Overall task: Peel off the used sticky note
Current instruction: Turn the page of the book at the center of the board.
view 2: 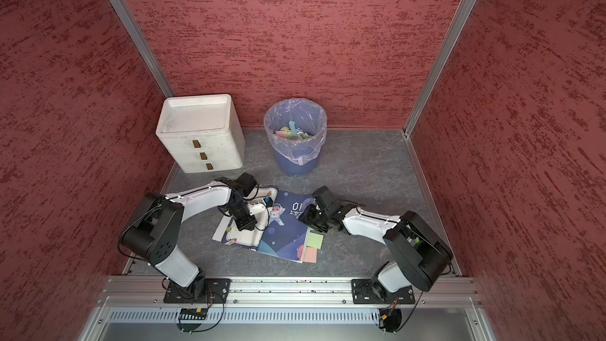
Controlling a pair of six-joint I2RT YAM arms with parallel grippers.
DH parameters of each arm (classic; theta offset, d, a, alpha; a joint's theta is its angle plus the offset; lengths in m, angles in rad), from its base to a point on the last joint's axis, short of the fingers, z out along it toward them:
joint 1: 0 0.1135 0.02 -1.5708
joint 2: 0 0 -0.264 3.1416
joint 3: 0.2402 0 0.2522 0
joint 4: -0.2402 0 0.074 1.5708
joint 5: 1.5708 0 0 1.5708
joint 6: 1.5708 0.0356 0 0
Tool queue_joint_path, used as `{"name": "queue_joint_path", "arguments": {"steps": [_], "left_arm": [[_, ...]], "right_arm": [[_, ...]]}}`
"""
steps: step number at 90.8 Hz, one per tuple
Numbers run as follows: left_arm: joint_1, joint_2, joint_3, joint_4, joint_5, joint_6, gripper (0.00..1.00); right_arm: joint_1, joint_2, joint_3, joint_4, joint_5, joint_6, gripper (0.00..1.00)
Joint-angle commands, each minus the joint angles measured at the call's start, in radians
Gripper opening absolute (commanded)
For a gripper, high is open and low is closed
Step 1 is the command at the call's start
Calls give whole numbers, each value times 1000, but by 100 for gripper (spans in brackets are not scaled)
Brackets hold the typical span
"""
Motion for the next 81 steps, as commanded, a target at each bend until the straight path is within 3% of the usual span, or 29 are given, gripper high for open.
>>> {"name": "queue_joint_path", "arguments": {"steps": [1,32,41,53,81], "left_arm": [[-8,14,0,22,17,-4,1],[16,6,11,7,66,-5,0],[78,5,43,-30,144,-13,0],[164,5,79,-63,189,-6,0],[350,-36,103,-124,165,91,0]], "right_arm": [[21,10,35,32,-31,-18,46],[62,8,88,80,-85,-40,43],[83,34,129,72,-87,-54,42],[112,99,194,40,-72,-70,28],[196,178,371,-80,-26,-132,28]]}}
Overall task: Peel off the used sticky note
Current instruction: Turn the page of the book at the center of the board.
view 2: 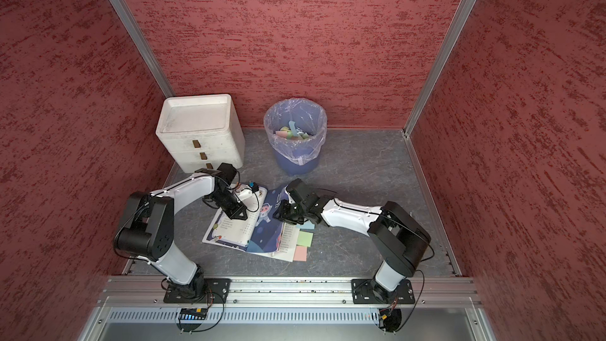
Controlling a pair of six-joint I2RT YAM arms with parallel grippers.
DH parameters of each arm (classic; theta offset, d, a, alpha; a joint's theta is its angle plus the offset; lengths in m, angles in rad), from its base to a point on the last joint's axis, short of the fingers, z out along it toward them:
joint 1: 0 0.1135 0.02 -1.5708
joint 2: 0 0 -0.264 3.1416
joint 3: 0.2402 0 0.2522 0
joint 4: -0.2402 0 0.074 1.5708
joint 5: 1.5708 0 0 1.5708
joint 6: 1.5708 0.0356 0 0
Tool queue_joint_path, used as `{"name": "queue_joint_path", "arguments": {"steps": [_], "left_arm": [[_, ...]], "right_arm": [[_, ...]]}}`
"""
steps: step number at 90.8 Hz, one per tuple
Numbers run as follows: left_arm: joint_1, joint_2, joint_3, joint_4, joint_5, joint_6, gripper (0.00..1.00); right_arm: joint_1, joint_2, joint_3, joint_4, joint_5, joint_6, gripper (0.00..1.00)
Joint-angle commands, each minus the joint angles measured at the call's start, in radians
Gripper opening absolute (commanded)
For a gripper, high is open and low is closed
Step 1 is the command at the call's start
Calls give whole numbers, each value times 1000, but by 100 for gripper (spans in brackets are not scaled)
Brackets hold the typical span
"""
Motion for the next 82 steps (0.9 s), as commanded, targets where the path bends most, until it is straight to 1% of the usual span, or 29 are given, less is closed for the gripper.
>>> {"name": "queue_joint_path", "arguments": {"steps": [1,8,21,28,37,44,52,62,77,82], "left_arm": [[84,-32,34,-43,10,62,0],[142,-32,40,-45,-15,86,0],[224,-47,10,-12,-103,155,0],[251,-57,-14,12,-144,192,0],[253,-58,-53,51,-196,219,0],[235,-58,-82,71,-216,225,0],[207,-59,-110,97,-226,215,0],[141,-59,-135,106,-222,191,0],[2,-59,-138,81,-174,124,0],[-44,-65,-128,61,-136,103,0]], "right_arm": [[29,21,71,-49,27,-38,28],[38,45,109,-78,37,-46,25],[45,58,151,-128,56,-68,20],[45,47,168,-185,85,-100,17],[45,20,167,-241,110,-128,16],[44,-3,159,-276,129,-141,15],[44,-39,129,-284,169,-142,8],[41,-76,113,-316,199,-155,1],[17,-128,110,-401,208,-192,0],[6,-146,109,-436,206,-209,0]]}}
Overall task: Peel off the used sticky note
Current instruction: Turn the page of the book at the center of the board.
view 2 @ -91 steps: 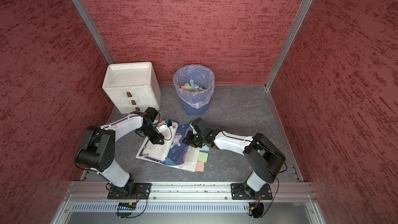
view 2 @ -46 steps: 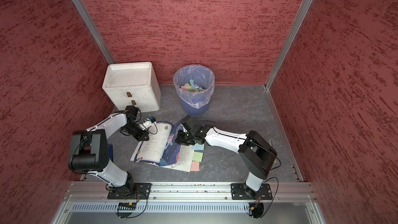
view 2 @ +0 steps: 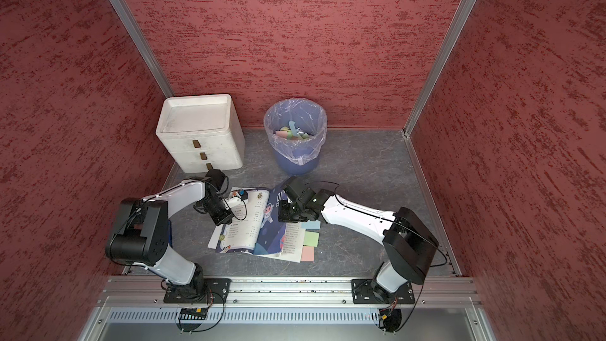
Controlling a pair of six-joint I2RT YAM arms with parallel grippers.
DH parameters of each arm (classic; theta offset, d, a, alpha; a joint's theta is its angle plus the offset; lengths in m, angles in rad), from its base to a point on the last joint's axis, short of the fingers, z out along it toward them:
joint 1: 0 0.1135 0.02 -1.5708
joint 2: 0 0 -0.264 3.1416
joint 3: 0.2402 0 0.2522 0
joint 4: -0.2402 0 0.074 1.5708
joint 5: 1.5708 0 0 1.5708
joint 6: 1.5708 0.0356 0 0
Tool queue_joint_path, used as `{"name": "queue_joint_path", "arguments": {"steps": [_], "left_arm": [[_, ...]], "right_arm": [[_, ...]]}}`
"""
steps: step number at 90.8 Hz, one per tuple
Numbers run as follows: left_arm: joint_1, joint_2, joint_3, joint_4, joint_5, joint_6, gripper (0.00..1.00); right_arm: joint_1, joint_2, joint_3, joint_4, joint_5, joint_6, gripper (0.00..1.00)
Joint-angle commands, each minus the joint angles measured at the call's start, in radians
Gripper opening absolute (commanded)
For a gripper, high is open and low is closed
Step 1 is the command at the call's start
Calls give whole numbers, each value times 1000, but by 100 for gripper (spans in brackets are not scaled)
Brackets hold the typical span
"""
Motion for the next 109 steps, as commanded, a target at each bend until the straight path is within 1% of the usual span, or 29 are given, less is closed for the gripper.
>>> {"name": "queue_joint_path", "arguments": {"steps": [1,6,13,20,24,31,38,45,51,55,61,72,81,96,109], "left_arm": [[-87,-17,-2,-26,84,-57,0],[-116,-22,14,-51,135,-78,0],[-134,-28,37,-69,188,-105,0],[-129,-28,55,-85,227,-117,0],[-111,-26,66,-96,252,-119,0],[-46,-26,99,-139,290,-110,0],[64,-27,138,-176,316,-73,0],[140,-27,149,-166,278,-35,0],[164,-24,134,-129,231,-22,0],[165,-20,121,-105,219,-27,0],[153,-8,107,-85,235,-50,0],[105,10,78,-40,255,-92,0],[77,34,53,15,239,-118,0],[71,98,51,60,198,-153,0],[70,102,44,75,179,-159,0]], "right_arm": [[-21,-58,-10,-87,44,-55,0],[-29,-79,-8,-123,45,-70,0],[-34,-94,-5,-145,39,-80,0],[-34,-94,6,-148,21,-74,0],[-35,-94,13,-144,8,-67,0],[-33,-79,40,-146,-7,-58,0],[-34,-56,62,-157,-12,-60,0],[-34,-39,83,-162,-16,-64,0],[-33,-23,104,-163,-22,-66,0],[-33,-10,121,-165,-26,-65,0],[-31,14,149,-170,-30,-62,0],[-25,55,195,-192,-36,-51,0],[-16,83,220,-184,-43,-31,0],[0,136,250,-141,-63,14,3],[12,180,266,-57,-97,69,5]]}}
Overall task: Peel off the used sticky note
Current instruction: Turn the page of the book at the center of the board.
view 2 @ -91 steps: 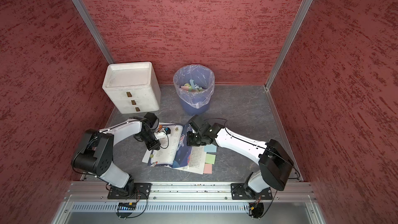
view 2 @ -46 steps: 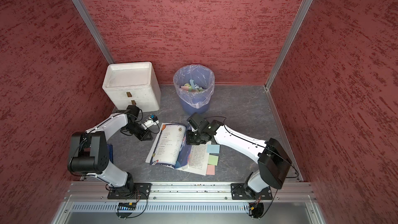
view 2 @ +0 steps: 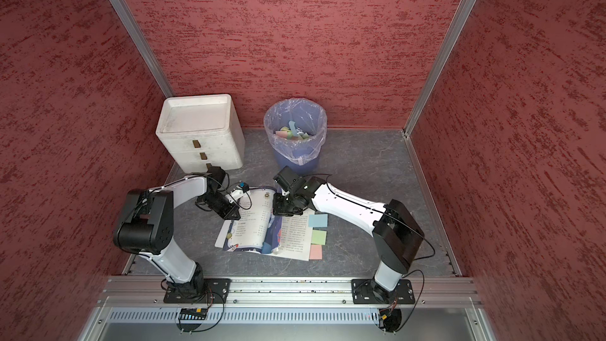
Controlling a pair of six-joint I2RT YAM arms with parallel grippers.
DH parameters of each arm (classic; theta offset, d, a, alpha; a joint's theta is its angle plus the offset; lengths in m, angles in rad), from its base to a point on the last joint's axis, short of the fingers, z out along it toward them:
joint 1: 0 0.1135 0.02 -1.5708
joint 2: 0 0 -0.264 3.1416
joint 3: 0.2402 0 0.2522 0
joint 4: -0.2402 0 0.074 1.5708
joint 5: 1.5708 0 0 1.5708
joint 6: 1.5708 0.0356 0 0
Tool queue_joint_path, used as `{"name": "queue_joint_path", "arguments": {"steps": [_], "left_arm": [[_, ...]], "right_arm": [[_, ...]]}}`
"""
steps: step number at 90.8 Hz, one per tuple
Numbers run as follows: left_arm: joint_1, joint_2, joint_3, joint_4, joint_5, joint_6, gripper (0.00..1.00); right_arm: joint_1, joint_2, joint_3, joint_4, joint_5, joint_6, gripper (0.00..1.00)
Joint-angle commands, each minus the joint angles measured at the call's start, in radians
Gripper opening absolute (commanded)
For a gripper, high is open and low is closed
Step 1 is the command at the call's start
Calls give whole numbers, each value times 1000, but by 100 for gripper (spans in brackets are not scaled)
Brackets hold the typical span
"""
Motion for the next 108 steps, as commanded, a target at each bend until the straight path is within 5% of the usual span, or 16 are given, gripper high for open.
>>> {"name": "queue_joint_path", "arguments": {"steps": [1,55,71,89,108], "left_arm": [[-4,5,-16,50,-29,-19,0],[120,-75,26,-76,76,40,0],[228,-106,93,-146,110,85,0],[267,-136,160,-209,121,107,0],[260,-173,215,-244,155,82,0]], "right_arm": [[15,34,37,106,-39,57,5],[50,340,192,412,-96,225,26],[61,382,233,432,-85,213,51],[81,403,291,436,-85,161,96],[81,403,270,496,-117,173,96]]}}
